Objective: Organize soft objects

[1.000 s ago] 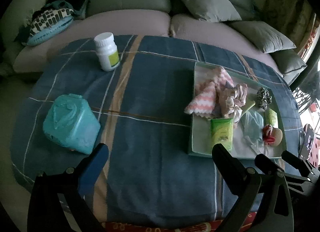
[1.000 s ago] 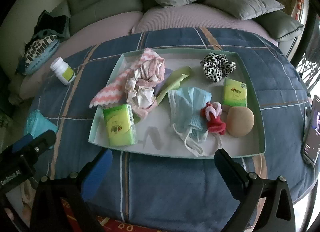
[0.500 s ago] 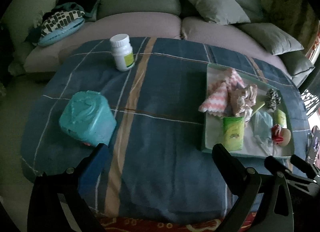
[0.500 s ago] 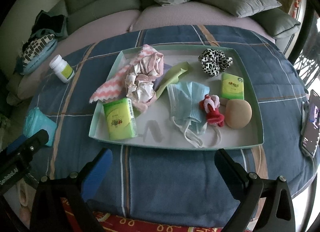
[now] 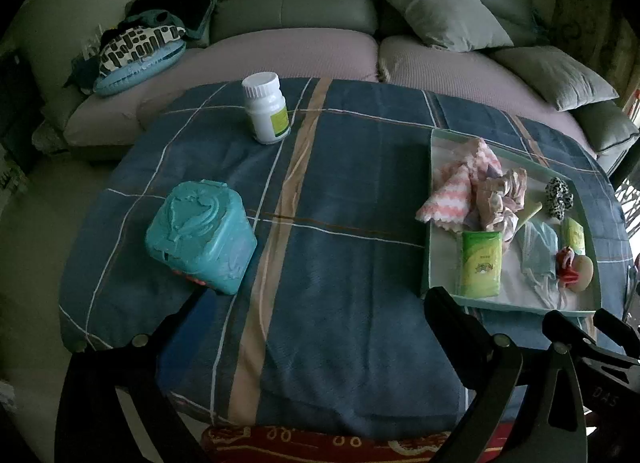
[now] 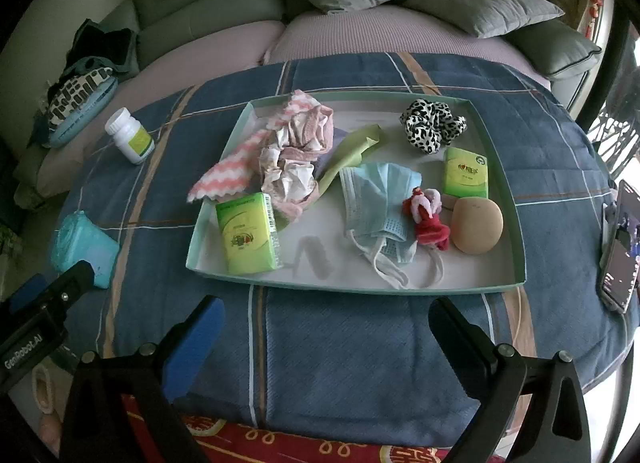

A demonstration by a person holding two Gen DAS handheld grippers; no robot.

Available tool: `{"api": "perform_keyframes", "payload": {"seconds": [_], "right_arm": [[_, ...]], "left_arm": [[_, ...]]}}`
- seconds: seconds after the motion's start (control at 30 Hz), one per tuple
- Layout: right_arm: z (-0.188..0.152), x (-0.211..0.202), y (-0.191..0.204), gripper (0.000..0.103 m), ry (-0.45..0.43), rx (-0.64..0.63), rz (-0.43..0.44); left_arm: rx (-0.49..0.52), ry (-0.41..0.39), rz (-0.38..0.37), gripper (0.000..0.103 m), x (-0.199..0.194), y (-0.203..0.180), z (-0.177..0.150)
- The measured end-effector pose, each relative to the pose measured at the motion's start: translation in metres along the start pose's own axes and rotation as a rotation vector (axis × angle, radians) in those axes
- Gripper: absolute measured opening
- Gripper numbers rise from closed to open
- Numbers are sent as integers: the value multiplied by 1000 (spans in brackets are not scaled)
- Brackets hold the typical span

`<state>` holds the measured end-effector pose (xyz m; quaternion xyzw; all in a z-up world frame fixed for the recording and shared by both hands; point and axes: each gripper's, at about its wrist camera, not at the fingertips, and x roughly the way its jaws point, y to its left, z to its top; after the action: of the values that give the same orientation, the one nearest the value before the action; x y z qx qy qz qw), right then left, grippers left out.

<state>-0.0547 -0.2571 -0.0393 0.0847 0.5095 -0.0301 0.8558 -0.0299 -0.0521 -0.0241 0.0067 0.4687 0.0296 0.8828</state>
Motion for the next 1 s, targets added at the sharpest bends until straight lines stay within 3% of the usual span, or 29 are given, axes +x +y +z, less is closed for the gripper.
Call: {"api": "perform_keyframes", "payload": {"seconds": [1.0], "right_arm": [[-1,0,1,103,3,2,-3]], "left_arm": [[-6,-1,4,103,-2,3,0]]}}
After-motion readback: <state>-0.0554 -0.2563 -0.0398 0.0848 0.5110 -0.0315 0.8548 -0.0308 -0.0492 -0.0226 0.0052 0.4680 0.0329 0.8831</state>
